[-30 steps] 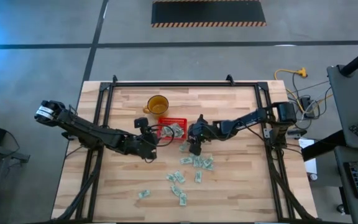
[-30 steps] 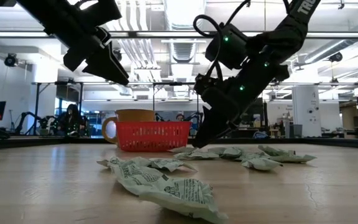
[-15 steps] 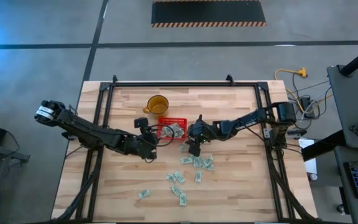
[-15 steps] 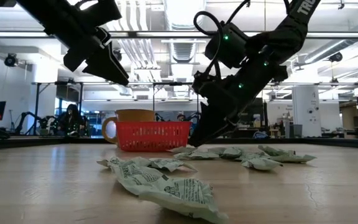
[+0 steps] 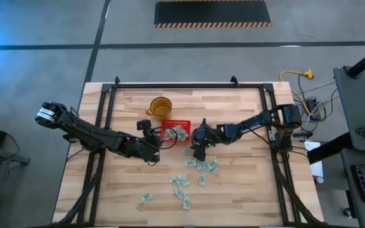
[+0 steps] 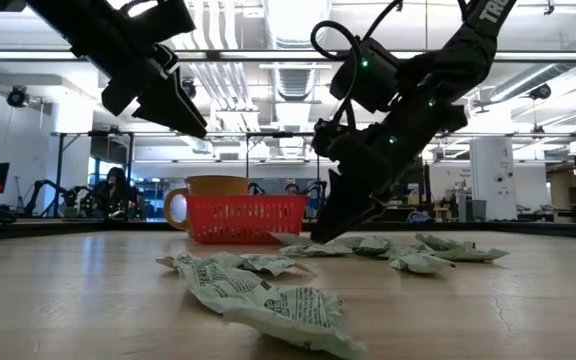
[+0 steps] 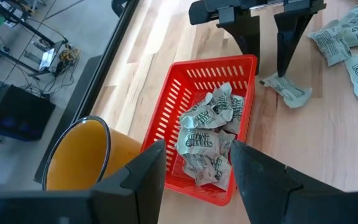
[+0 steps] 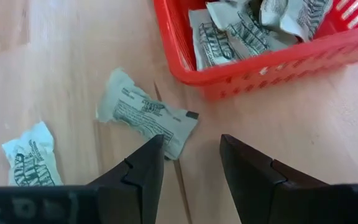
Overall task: Pick and place Stevia / Truvia into bins
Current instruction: Put the gray stevia packet into the red basket
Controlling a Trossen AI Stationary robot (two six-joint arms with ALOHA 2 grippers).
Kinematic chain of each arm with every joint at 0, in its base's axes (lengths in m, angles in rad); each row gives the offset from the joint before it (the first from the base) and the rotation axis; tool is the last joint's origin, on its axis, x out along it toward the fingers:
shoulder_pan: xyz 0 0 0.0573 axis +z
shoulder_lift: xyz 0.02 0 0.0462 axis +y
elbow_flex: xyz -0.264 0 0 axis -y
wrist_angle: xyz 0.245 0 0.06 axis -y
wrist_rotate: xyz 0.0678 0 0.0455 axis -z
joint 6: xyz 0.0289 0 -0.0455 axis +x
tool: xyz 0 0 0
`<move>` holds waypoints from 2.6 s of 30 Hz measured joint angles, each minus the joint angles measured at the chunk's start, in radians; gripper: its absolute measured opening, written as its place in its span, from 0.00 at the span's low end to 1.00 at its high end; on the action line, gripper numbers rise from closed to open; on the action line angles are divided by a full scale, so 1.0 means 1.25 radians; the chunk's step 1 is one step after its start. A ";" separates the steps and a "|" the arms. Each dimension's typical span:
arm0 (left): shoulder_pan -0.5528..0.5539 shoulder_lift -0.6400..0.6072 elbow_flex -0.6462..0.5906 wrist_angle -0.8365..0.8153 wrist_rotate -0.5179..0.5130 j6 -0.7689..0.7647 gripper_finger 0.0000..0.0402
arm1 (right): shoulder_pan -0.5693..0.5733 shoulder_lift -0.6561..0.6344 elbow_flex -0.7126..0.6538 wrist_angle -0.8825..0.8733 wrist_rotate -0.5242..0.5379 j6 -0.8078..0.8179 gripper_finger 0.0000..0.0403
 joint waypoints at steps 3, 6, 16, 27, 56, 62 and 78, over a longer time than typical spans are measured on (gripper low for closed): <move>0.000 0.000 0.000 0.000 0.000 0.000 0.41 | 0.000 -0.001 0.001 -0.017 0.003 0.000 0.37; 0.000 0.000 0.000 0.000 0.000 0.000 0.41 | 0.000 -0.003 0.004 -0.045 0.022 0.000 0.37; 0.000 0.000 0.000 -0.010 0.000 -0.001 0.41 | 0.000 -0.007 0.039 -0.128 0.070 0.006 0.37; 0.000 0.000 0.000 -0.013 0.000 -0.002 0.41 | 0.020 -0.004 0.060 -0.107 0.068 -0.003 0.37; 0.000 0.000 0.000 -0.019 0.000 -0.019 0.41 | 0.038 0.099 0.131 -0.108 0.048 -0.021 0.37; 0.000 0.000 -0.001 -0.033 0.000 -0.020 0.41 | 0.047 0.105 0.195 -0.226 0.082 -0.008 0.37; 0.000 0.000 -0.001 -0.035 0.004 -0.022 0.41 | 0.057 0.042 0.163 -0.320 0.128 0.034 0.34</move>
